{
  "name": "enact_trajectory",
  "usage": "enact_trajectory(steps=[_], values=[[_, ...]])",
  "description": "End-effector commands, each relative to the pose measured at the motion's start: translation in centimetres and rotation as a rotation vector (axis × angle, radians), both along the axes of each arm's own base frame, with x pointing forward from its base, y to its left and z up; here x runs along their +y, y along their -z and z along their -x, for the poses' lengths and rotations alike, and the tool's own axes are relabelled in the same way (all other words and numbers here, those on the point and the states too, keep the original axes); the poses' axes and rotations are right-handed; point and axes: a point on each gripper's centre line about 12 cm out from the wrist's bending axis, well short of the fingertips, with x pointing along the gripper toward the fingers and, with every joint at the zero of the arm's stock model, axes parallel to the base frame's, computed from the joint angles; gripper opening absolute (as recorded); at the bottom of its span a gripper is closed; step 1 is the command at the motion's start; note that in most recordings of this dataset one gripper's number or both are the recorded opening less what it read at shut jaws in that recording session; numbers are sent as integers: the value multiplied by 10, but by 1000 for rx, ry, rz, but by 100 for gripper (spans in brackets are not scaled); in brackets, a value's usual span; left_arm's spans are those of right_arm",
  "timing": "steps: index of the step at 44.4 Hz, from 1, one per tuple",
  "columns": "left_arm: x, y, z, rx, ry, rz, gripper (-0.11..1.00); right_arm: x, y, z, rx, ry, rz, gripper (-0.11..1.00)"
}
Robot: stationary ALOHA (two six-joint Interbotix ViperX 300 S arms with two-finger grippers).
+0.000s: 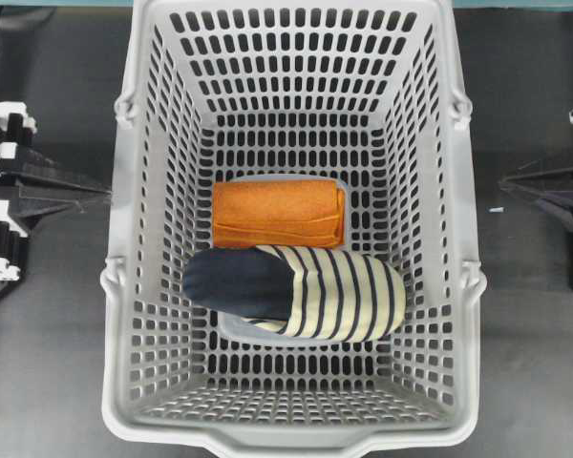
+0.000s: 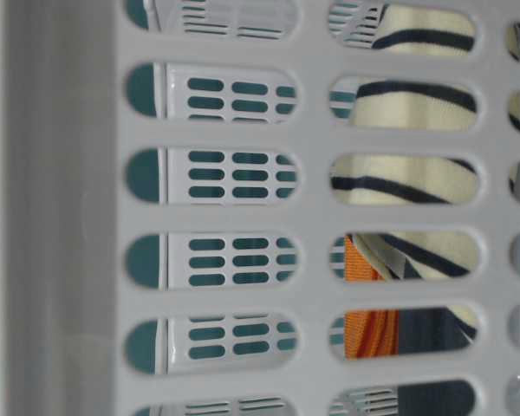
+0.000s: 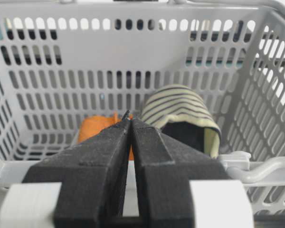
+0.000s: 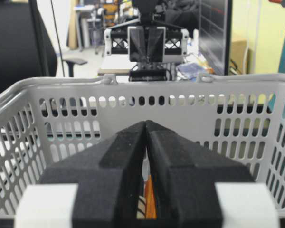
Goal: Pick up the slipper from the shopping basket with the left arm.
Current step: 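Lower the left gripper into the basket toward the striped slipper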
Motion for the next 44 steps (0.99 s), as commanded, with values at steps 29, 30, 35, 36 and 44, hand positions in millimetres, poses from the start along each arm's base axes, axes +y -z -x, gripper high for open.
enact_trajectory(steps=[29, 30, 35, 36, 44], values=[[-26, -92, -115, 683, 58, -33, 0, 4, 11, 1, 111, -20, -105, -1], [-27, -91, -121, 698, 59, -34, 0, 4, 10, 1, 111, -20, -106, -1], [-34, -88, -153, 774, 64, -42, 0, 4, 8, 4, 101, -21, -106, -1], [-34, -87, -159, 787, 63, -42, 0, 4, 8, 4, 101, -21, -106, -1], [-44, -67, -205, 939, 67, -54, 0, 4, 6, 8, 95, -23, -108, -1]])
